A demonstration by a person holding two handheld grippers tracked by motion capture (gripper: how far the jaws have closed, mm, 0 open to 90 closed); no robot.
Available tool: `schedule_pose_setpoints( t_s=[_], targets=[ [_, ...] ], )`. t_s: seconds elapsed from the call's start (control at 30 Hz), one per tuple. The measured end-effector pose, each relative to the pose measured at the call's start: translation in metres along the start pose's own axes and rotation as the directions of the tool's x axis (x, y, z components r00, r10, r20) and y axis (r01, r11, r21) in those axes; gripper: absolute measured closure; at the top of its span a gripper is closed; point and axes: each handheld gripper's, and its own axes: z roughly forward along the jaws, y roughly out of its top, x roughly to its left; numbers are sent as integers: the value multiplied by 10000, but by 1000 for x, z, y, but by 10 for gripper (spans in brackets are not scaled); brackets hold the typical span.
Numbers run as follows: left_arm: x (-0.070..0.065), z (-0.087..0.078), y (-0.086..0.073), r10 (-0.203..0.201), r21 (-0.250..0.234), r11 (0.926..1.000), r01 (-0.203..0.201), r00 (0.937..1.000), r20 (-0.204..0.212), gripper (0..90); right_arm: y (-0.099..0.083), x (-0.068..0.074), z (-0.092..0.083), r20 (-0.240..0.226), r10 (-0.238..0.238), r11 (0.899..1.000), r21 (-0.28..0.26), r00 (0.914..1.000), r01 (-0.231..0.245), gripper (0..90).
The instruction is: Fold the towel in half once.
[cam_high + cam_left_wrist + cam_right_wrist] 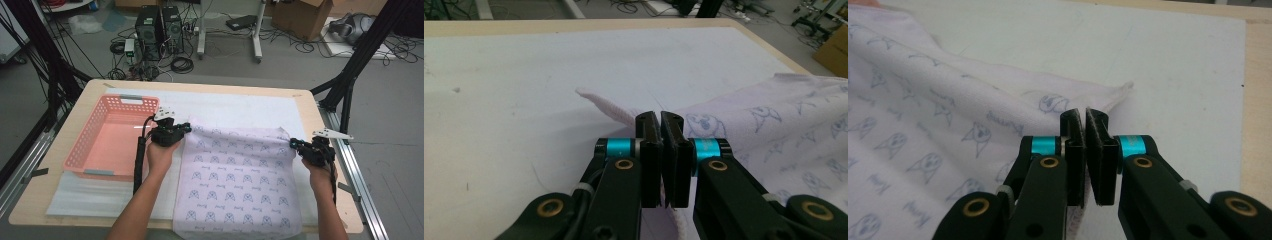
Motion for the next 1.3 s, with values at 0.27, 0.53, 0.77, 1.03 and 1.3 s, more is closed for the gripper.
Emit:
schedule_pose_setpoints(
  t_s=[0.27,0.53,0.77,1.03,1.3],
  targets=[
    [-16,-34,-24,279,-216,9994,-263,9967,765,866,-21,17,-31,-231,-399,9988,-280,9989,392,864],
    [-26,-63,-58,662,-156,9978,-647,9898,1260,865,-59,37,-54,-573,-734,9973,-74,9957,731,860],
    [-30,-74,-84,704,53,9974,-724,9828,1704,860,-77,51,-69,-590,-1079,9930,428,9924,1105,857],
    [-24,-67,-86,103,374,9992,-163,9879,1549,535,-82,53,-71,-305,-756,9959,469,9967,770,725],
    [-20,-64,-74,109,-72,9999,-100,9900,1409,440,-74,41,-77,57,81,9999,66,10000,-82,605]
  ],
)
